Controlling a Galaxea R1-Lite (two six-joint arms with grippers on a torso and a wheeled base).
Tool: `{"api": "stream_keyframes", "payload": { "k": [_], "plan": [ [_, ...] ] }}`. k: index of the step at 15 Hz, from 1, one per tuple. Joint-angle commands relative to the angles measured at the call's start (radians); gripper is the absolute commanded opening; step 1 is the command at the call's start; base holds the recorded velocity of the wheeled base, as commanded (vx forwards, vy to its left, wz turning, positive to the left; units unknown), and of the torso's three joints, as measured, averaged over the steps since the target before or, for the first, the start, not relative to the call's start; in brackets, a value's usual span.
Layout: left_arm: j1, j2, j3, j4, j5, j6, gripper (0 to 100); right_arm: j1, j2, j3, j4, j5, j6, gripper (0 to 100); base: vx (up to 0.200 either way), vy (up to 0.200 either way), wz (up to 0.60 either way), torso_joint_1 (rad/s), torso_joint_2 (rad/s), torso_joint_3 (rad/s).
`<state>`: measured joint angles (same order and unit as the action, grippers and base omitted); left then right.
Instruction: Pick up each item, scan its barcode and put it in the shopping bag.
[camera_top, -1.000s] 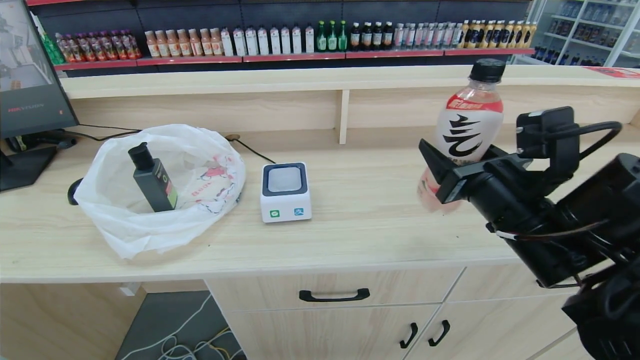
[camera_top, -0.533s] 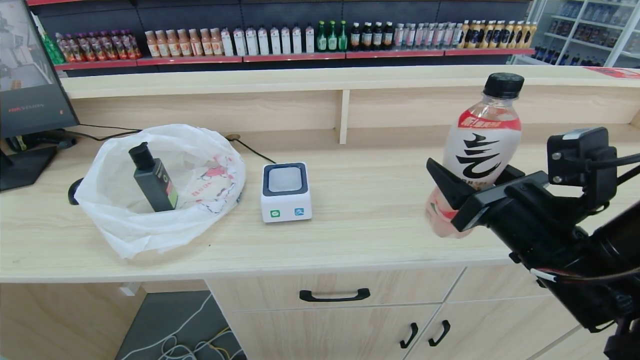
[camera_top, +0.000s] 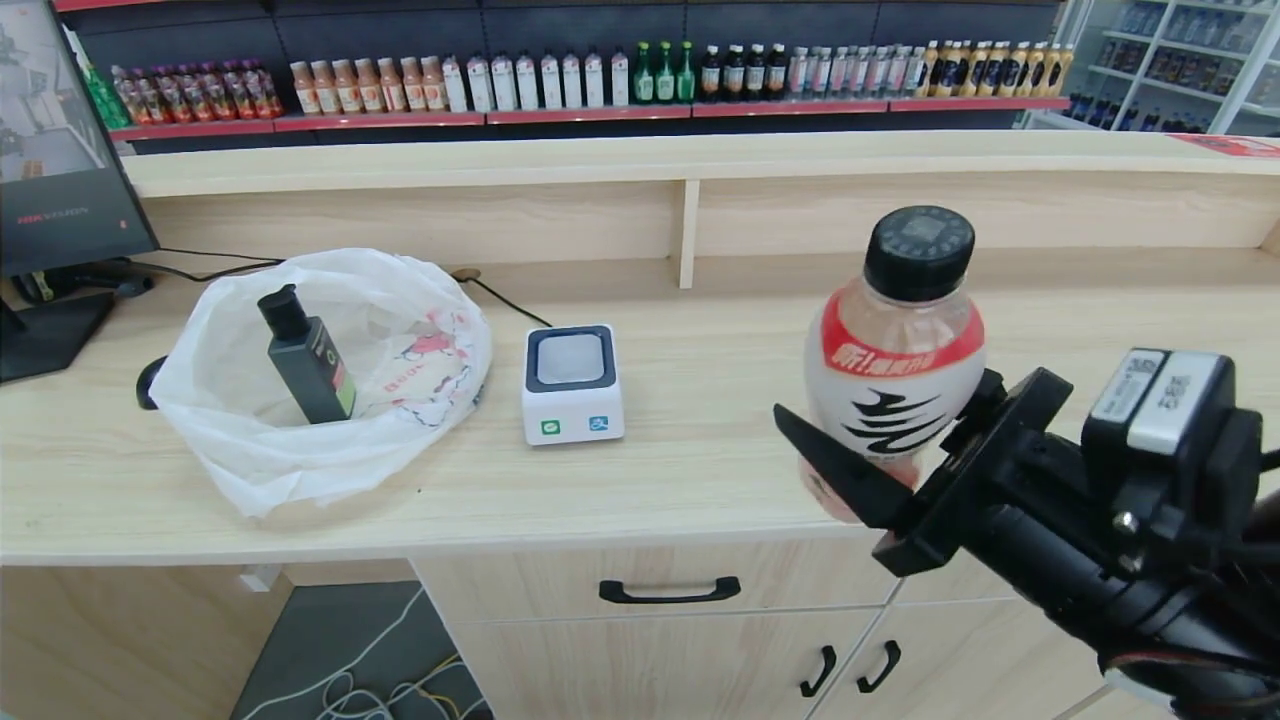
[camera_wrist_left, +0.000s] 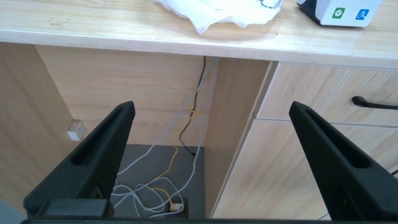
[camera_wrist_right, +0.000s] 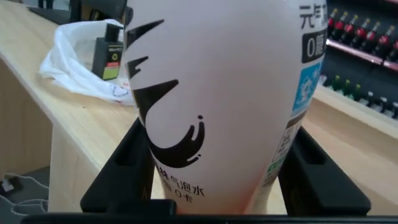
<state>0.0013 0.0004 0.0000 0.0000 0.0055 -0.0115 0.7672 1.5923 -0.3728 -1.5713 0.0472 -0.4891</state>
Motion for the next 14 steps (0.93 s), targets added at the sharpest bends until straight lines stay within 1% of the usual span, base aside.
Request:
{"api": "stream_keyframes", "payload": {
  "k": [1, 4, 6, 8, 10, 12, 14],
  "plan": [
    [0.000, 0.000, 0.000, 0.000, 0.001, -0.001, 100, 0.084, -0.008, -0.006, 0.000, 0.008, -0.081, 0, 0.000, 0.000, 0.00, 0.000, 0.00, 0.000],
    [0.000, 0.000, 0.000, 0.000, 0.001, -0.001, 100, 0.104, -0.026, -0.029, 0.000, 0.036, -0.198, 0, 0.000, 0.000, 0.00, 0.000, 0.00, 0.000],
    [0.000, 0.000, 0.000, 0.000, 0.001, -0.001, 100, 0.145, -0.048, -0.066, 0.000, 0.085, -0.299, 0, 0.000, 0.000, 0.00, 0.000, 0.00, 0.000],
    [0.000, 0.000, 0.000, 0.000, 0.001, -0.001, 100, 0.215, -0.055, 0.003, 0.000, 0.080, -0.454, 0, 0.000, 0.000, 0.00, 0.000, 0.00, 0.000],
    [0.000, 0.000, 0.000, 0.000, 0.001, -0.001, 100, 0.279, -0.015, 0.061, 0.000, 0.069, -0.611, 0, 0.000, 0.000, 0.00, 0.000, 0.00, 0.000],
    [0.000, 0.000, 0.000, 0.000, 0.001, -0.001, 100, 0.346, 0.018, 0.025, 0.000, -0.001, -0.709, 0, 0.000, 0.000, 0.00, 0.000, 0.00, 0.000],
    [0.000, 0.000, 0.000, 0.000, 0.001, -0.001, 100, 0.388, 0.089, -0.028, 0.000, -0.004, -0.775, 0, 0.000, 0.000, 0.00, 0.000, 0.00, 0.000]
  ]
}}
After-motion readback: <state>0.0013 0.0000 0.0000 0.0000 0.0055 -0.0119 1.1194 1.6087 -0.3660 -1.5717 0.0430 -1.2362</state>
